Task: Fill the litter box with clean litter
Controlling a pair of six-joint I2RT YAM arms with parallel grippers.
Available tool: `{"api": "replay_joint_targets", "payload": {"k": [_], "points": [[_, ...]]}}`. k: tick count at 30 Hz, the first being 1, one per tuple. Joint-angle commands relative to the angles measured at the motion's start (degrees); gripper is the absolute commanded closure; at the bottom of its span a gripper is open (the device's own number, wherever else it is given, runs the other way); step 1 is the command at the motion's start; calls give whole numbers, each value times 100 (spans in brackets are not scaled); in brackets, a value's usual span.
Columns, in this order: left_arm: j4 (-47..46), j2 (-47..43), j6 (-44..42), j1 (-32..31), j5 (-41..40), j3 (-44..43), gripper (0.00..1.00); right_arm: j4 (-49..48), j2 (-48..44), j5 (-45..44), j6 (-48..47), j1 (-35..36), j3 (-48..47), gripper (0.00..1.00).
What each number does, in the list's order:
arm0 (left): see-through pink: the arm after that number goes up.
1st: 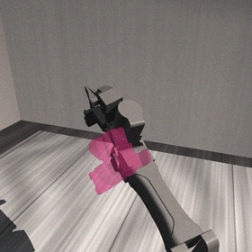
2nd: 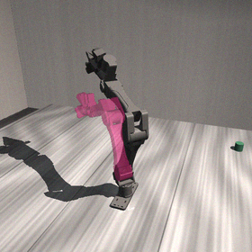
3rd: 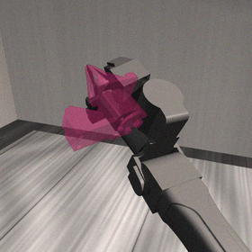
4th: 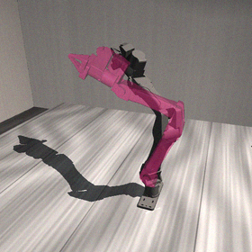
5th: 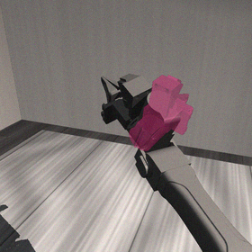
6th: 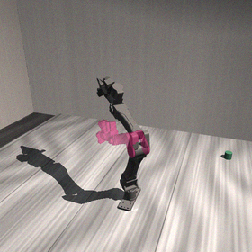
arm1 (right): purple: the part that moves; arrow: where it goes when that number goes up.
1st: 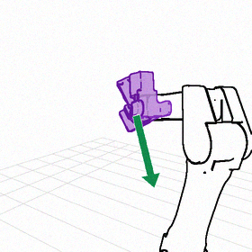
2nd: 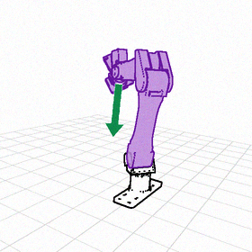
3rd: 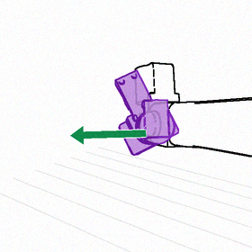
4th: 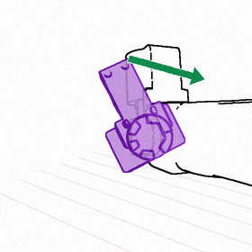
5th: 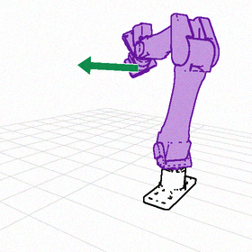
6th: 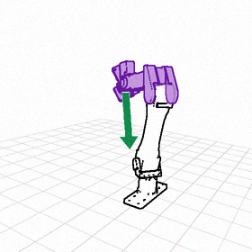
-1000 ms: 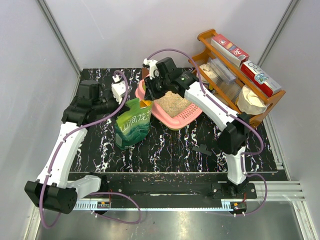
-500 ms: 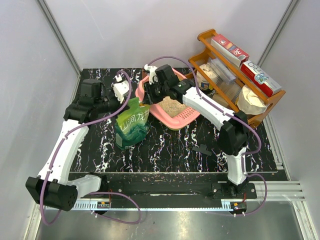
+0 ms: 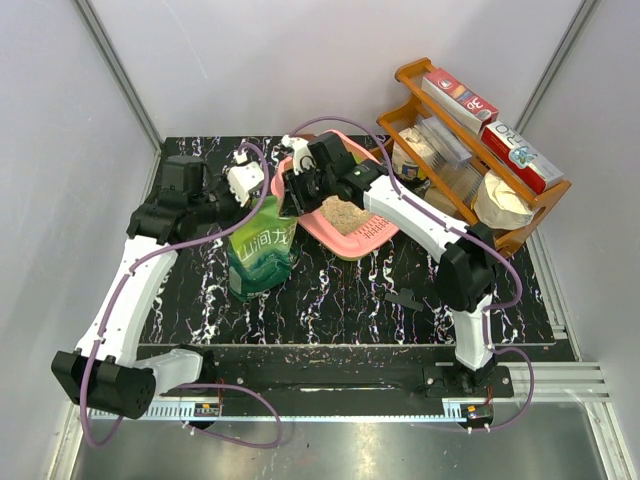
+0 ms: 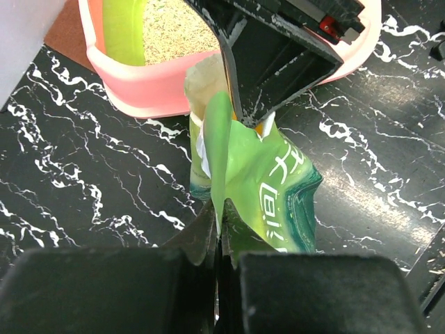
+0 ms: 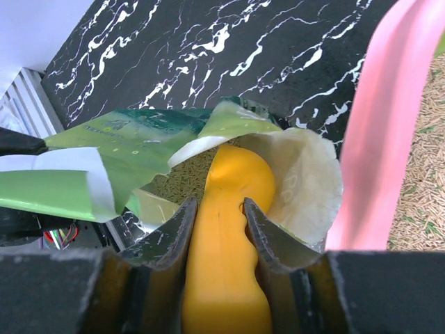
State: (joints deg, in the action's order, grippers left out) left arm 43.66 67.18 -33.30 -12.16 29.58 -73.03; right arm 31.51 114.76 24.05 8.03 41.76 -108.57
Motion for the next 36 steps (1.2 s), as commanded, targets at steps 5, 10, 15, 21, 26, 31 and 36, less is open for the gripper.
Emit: {"api": "replay_joint_targets", "payload": {"k": [5,10,15,21,26,31,36], "points": [[-349,-477,-994,-111,-304,35,100,31,178,425,260,227,-541,100],[-341,-583,-1223,-163,-374,211,100,-424,162,-374,-152,236,-183,100],[-419,-636,-1170,-225,-383,228,100,-734,152,-630,-391,228,495,100],[-420,-609,-1240,-269,-427,272,100,-751,319,570,110,228,645,100],[-411,-583,-1223,-287,-436,299,100,-1190,477,1610,777,228,574,100],[-376,-592,-1267,-383,-497,325,100,-1533,731,2217,1261,140,407,100],[-393,-583,-1311,-401,-612,299,100,-2314,811,2858,2139,-228,407,100]]}}
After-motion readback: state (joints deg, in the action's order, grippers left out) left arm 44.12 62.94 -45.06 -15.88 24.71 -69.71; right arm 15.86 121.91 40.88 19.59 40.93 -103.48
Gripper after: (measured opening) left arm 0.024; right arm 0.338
